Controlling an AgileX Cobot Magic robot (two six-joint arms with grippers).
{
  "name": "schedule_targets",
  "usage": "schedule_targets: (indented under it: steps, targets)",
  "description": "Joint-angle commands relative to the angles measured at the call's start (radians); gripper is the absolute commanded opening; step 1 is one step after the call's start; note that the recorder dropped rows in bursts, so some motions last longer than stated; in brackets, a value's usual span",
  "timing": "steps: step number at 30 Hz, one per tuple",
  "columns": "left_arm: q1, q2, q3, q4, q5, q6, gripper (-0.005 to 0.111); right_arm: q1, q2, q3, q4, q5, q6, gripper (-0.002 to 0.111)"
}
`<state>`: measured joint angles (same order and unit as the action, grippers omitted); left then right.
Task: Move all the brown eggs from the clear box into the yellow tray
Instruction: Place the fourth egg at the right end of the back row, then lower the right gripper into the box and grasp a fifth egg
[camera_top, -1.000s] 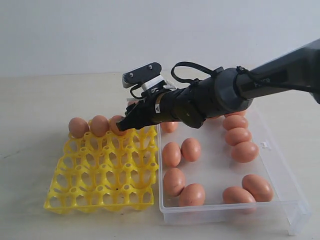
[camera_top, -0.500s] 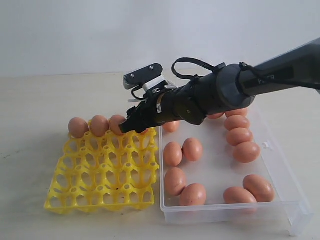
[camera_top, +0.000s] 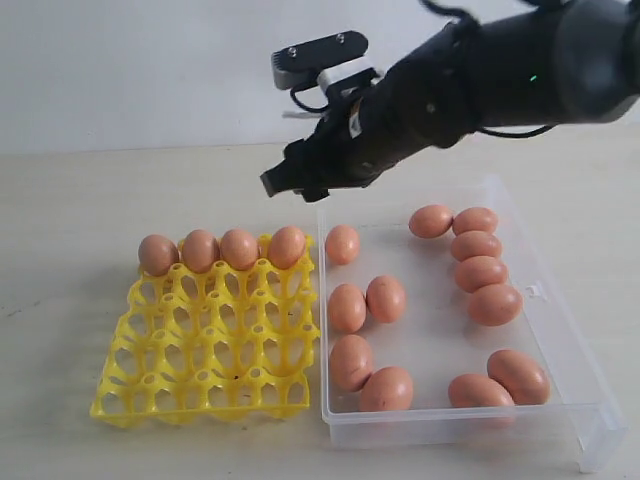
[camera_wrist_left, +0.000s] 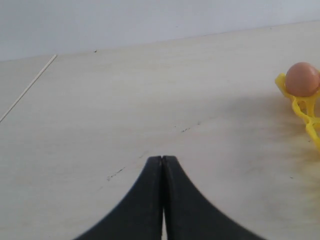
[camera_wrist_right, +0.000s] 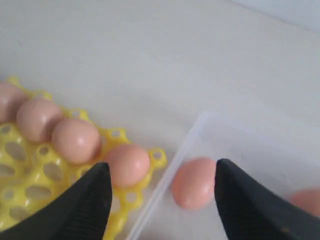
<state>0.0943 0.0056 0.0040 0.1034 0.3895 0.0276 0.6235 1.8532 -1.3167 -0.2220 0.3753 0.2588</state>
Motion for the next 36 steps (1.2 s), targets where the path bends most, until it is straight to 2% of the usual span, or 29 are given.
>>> schedule_targets:
  steps: [1, 5, 10, 14, 25, 36]
  targets:
    - [-0.005, -0.006, -0.004, -0.002, -0.009, -0.006, 0.000, -0.032, -0.072, 0.003, 0.117, 0.328, -0.033, 0.058]
    - [-0.005, -0.006, -0.004, -0.002, -0.009, -0.006, 0.000, -0.075, -0.066, 0.003, 0.151, 0.446, -0.031, 0.058]
    - [-0.005, -0.006, -0.004, -0.002, -0.009, -0.006, 0.000, -0.117, -0.033, 0.003, 0.290, 0.447, -0.034, 0.058]
    - [-0.005, -0.006, -0.004, -0.002, -0.009, -0.006, 0.000, -0.119, 0.007, 0.003, 0.392, 0.449, -0.109, 0.058]
    - [-0.005, -0.006, -0.004, -0.002, -0.009, -0.006, 0.000, -0.119, 0.132, 0.003, 0.338, 0.396, -0.108, 0.058]
    - [-0.005, -0.006, -0.004, -0.002, -0.009, -0.006, 0.000, -0.152, 0.159, 0.003, 0.308, 0.329, -0.097, 0.058]
